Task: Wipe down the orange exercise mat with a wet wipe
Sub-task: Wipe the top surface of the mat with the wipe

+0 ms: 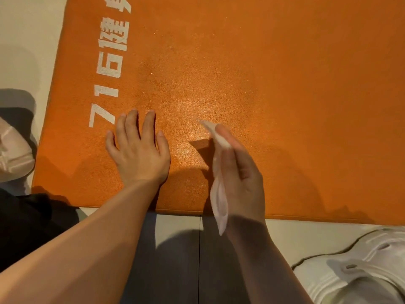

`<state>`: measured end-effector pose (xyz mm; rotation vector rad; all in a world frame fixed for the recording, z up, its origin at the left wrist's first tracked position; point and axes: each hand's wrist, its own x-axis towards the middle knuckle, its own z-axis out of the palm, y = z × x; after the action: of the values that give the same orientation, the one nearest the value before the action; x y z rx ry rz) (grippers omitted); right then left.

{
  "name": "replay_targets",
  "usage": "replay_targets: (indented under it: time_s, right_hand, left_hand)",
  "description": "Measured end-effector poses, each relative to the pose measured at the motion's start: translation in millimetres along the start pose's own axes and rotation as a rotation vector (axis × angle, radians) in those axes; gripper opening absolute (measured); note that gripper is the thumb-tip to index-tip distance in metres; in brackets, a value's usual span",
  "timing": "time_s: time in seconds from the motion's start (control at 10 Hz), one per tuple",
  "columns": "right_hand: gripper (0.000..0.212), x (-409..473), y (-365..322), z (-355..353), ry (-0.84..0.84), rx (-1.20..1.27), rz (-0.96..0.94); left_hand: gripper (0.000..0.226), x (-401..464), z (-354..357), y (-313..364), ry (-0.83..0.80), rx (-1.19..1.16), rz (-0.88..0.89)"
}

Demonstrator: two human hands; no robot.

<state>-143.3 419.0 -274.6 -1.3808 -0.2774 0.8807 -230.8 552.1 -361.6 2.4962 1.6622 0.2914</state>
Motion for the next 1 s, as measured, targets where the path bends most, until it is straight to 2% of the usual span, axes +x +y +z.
replay_targets:
  time_s: [0.1, 0.2, 0.3, 0.4, 0.5, 0.6, 0.7, 0.8, 0.9, 1.0]
  right_hand:
    - [0.036, 7.9, -15.1, 9.5, 0.032, 0.012, 0.061]
    - [0.030, 15.3, -10.8, -10.3, 0.115, -0.200, 0.039]
    - [0.035, 24.0, -0.1, -48.5, 0.201, -0.641, -0.084]
    - [0.039, 31.6, 3.2, -87.4, 0.262, -0.883, -0.086]
    - [0.045, 32.9, 3.6, -111.7, 0.228, -1.087, -0.067]
    - [0.048, 30.2, 6.9, -120.1, 0.290, -1.177, -0.094]
    - [0.038, 25.3, 9.1, -116.2, 0.404, -1.192, -0.189]
    - [0.025, 18.0, 14.8, -91.0, 0.334, -1.116, -0.354]
    - [0.034, 17.3, 32.8, -64.0, 0.197, -1.132, -0.337]
    - [0.053, 19.8, 53.1, -61.9, 0.190, -1.300, -0.192]
  left_hand:
    - [0.050, 0.4, 1.2, 0.1, 0.011, -0.001, 0.010]
    - [0.049, -0.7, 2.1, -1.4, 0.016, -0.012, 0.012]
    - [0.049, -1.9, 2.0, -0.9, 0.021, -0.006, 0.016]
    - [0.049, -2.1, 1.2, 0.5, 0.016, -0.014, 0.021]
    - [0.050, -1.8, 1.4, 0.6, 0.011, -0.024, 0.012]
    - [0.050, -1.7, 0.9, 0.0, 0.009, -0.018, 0.009]
    - [0.050, -1.5, 0.1, 0.9, 0.011, -0.025, 0.010]
    - [0.050, -1.7, 0.0, 0.8, 0.007, -0.019, 0.007]
    - [0.050, -1.8, -0.7, 0.7, 0.007, -0.018, 0.008]
    - [0.050, -2.1, -0.9, 0.4, 0.008, -0.022, 0.007]
